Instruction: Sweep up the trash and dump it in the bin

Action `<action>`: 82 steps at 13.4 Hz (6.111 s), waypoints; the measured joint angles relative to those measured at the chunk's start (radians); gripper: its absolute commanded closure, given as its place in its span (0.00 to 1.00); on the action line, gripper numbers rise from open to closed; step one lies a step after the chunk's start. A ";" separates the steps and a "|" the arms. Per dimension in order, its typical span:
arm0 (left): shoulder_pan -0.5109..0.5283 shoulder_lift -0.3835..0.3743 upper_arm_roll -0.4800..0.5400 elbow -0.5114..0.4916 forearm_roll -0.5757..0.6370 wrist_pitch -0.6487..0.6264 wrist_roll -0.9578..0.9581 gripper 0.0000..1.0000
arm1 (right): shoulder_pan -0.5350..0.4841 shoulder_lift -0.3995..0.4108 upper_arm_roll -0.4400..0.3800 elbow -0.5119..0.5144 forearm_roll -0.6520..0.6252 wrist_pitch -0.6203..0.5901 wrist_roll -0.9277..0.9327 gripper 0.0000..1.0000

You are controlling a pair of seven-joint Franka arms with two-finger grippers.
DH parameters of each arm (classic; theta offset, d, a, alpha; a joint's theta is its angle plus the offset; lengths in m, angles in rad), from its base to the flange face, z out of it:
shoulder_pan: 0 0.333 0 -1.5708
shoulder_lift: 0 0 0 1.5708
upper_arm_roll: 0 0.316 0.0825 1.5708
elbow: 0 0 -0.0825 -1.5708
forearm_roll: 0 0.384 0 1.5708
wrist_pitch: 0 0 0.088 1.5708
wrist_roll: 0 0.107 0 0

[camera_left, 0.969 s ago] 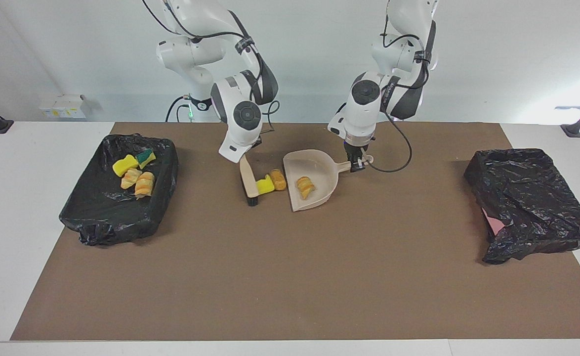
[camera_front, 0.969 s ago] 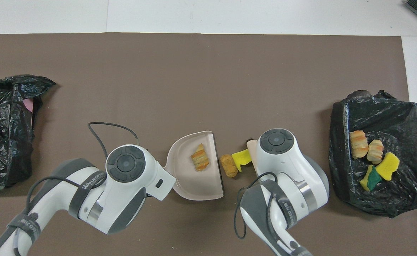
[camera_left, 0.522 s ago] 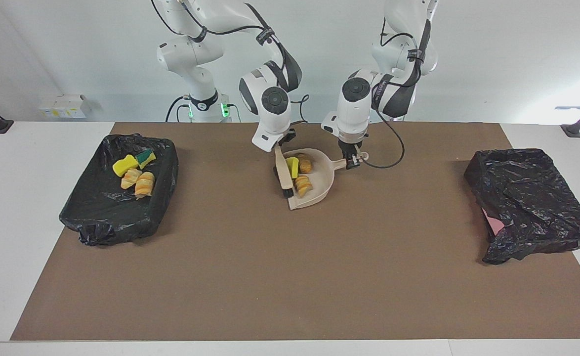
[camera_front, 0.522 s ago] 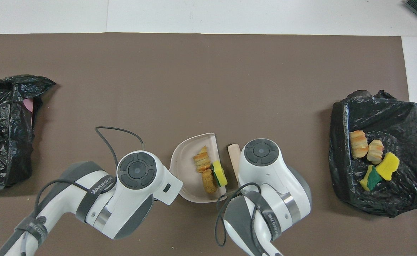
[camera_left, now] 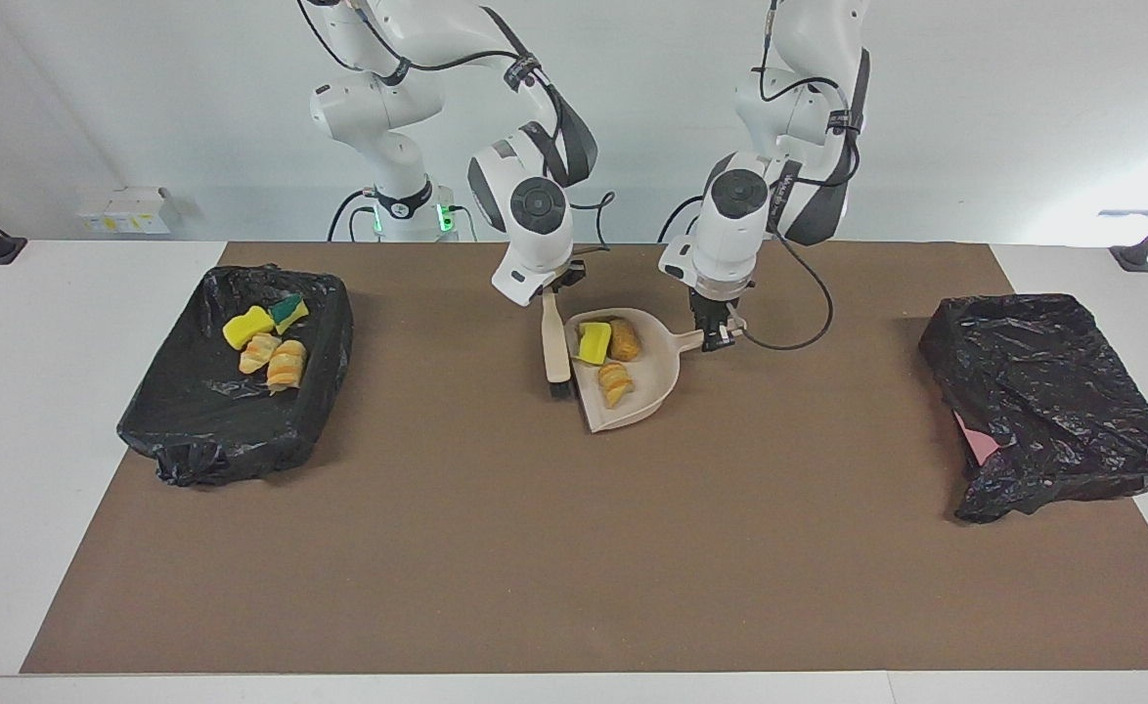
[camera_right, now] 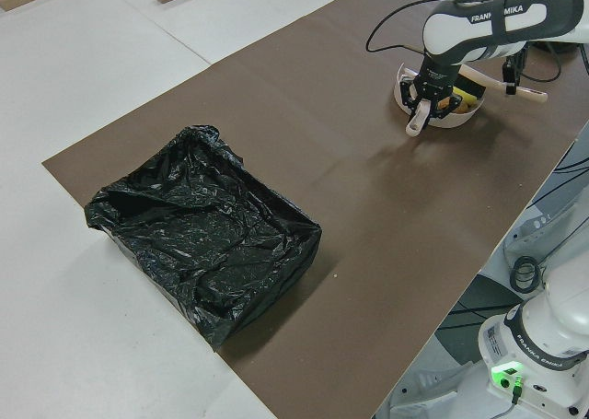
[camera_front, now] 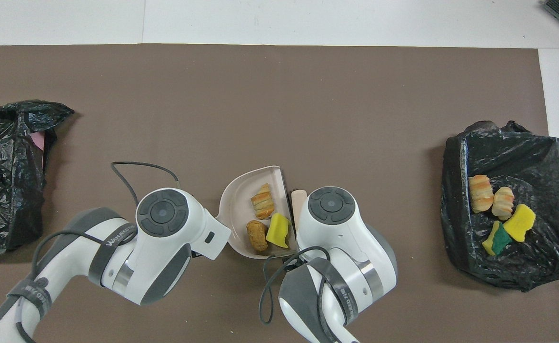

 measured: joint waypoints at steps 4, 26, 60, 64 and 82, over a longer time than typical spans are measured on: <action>0.091 0.030 0.005 0.024 -0.086 0.048 0.184 1.00 | -0.008 0.002 0.002 0.000 0.000 0.000 0.003 1.00; 0.723 0.130 0.026 0.609 0.026 -0.449 0.956 1.00 | 0.284 -0.170 0.014 -0.272 0.163 0.194 0.251 0.92; 0.734 0.076 -0.003 0.620 1.149 -0.390 0.492 1.00 | -0.438 -0.188 -0.020 0.588 -0.219 -0.475 -0.035 0.00; 0.647 0.070 -0.008 0.634 1.170 -0.495 0.475 1.00 | -0.438 -0.186 -0.060 0.595 -0.219 -0.494 -0.128 0.00; 0.619 0.074 -0.007 0.620 0.707 -0.606 0.399 1.00 | -0.451 -0.191 -0.065 0.602 -0.218 -0.501 -0.137 0.00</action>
